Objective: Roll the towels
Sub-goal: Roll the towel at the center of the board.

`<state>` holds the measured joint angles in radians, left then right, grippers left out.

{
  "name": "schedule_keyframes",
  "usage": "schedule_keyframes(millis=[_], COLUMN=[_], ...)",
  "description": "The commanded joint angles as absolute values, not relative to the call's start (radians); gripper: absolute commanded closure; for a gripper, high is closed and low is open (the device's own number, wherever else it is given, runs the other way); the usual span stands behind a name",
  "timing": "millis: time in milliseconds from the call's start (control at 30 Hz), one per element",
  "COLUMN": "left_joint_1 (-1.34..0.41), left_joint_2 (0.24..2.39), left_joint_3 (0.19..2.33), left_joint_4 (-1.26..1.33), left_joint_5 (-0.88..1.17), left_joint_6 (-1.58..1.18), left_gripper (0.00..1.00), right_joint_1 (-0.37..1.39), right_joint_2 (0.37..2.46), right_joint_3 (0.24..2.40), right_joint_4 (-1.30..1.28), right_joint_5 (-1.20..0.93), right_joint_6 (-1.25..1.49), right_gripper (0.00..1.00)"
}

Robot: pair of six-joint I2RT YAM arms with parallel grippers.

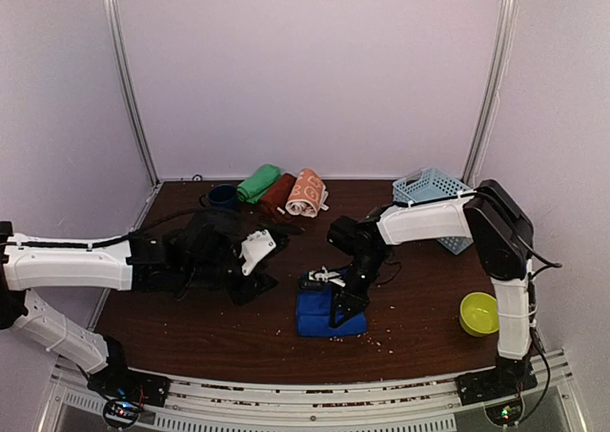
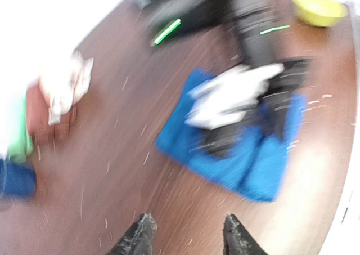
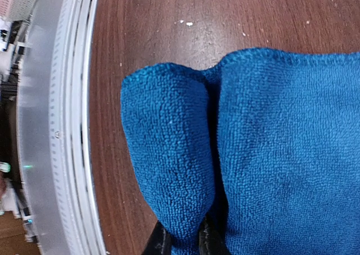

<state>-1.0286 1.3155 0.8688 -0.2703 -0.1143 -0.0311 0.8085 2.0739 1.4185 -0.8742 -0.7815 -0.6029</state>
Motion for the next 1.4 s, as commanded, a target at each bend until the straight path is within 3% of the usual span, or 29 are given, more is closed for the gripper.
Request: schedule_keyframes(millis=[0,267,433,500,833,1233,1367], left_joint_1=[-1.192,-1.325,-1.326,-1.325,-1.325,-1.325,-1.328], left_joint_2=[1.350,1.588,1.703,1.729,1.909,1.972,1.905], left_joint_3=[0.852,0.942,0.997,1.015,1.152,1.138,1.091], left_joint_4=[-0.119,-0.078,-0.046,-0.035,-0.127,-0.109,-0.074], left_joint_5=[-0.338,-0.368,-0.380,-0.367,-0.301,-0.485,-0.488], left_joint_6=[0.146,0.256,0.316,0.340,0.352,0.312,0.304], left_gripper=[0.55,0.53,0.48,0.41,0.44,0.47,0.45], right_joint_1=[0.745,0.730,0.730,0.729,0.730,0.730,0.730], right_joint_2=[2.266,2.322,2.325,2.324,2.319,2.294,2.266], right_joint_3=[1.490,1.515,1.518,1.517,1.516,1.531,1.520], right_joint_4=[-1.038,-1.036,-1.040,-1.044,-1.048,-1.070,-1.064], right_joint_5=[-0.770,-0.763,-0.768,-0.774,-0.786,-0.819,-0.818], right_joint_6=[-0.623,-0.592,-0.591,-0.595,-0.592,-0.607,-0.601], right_gripper=[0.93,0.92,0.92,0.92,0.92,0.91,0.91])
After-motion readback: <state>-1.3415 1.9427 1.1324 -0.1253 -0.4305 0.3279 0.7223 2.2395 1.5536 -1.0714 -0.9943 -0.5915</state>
